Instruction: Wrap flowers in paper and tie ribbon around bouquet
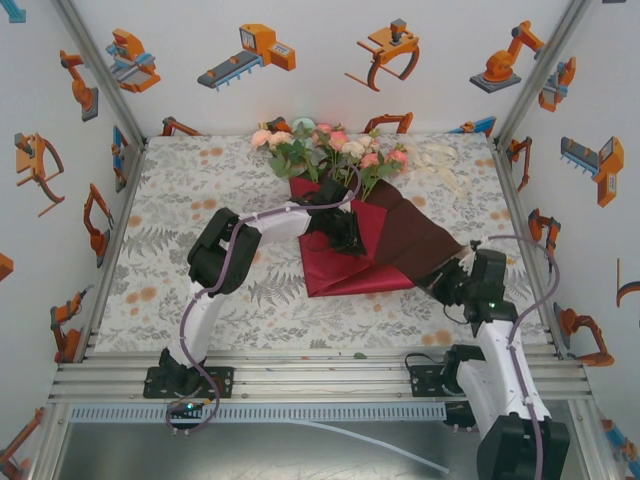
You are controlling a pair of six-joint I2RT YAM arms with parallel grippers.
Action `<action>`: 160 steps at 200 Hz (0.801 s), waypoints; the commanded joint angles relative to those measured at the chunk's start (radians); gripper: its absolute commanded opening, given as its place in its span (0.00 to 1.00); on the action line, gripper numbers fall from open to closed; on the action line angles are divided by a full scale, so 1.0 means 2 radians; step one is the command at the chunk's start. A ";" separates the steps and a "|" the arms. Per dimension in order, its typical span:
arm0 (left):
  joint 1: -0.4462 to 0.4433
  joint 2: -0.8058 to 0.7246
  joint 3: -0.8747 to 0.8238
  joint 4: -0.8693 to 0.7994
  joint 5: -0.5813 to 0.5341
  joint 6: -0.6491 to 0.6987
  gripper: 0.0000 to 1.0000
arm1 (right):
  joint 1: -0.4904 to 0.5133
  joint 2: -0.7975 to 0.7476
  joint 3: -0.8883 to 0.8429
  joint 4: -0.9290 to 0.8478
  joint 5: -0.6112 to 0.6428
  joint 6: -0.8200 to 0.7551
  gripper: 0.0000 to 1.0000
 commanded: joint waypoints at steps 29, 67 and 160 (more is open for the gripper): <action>0.001 0.019 0.002 0.004 -0.003 -0.006 0.30 | 0.061 0.061 0.092 0.024 -0.014 -0.048 0.00; 0.000 0.021 0.000 0.016 -0.003 -0.012 0.30 | 0.151 0.164 0.157 0.084 -0.016 -0.091 0.00; 0.009 0.001 -0.013 0.052 -0.013 -0.052 0.34 | 0.212 0.363 0.256 0.124 -0.075 -0.129 0.00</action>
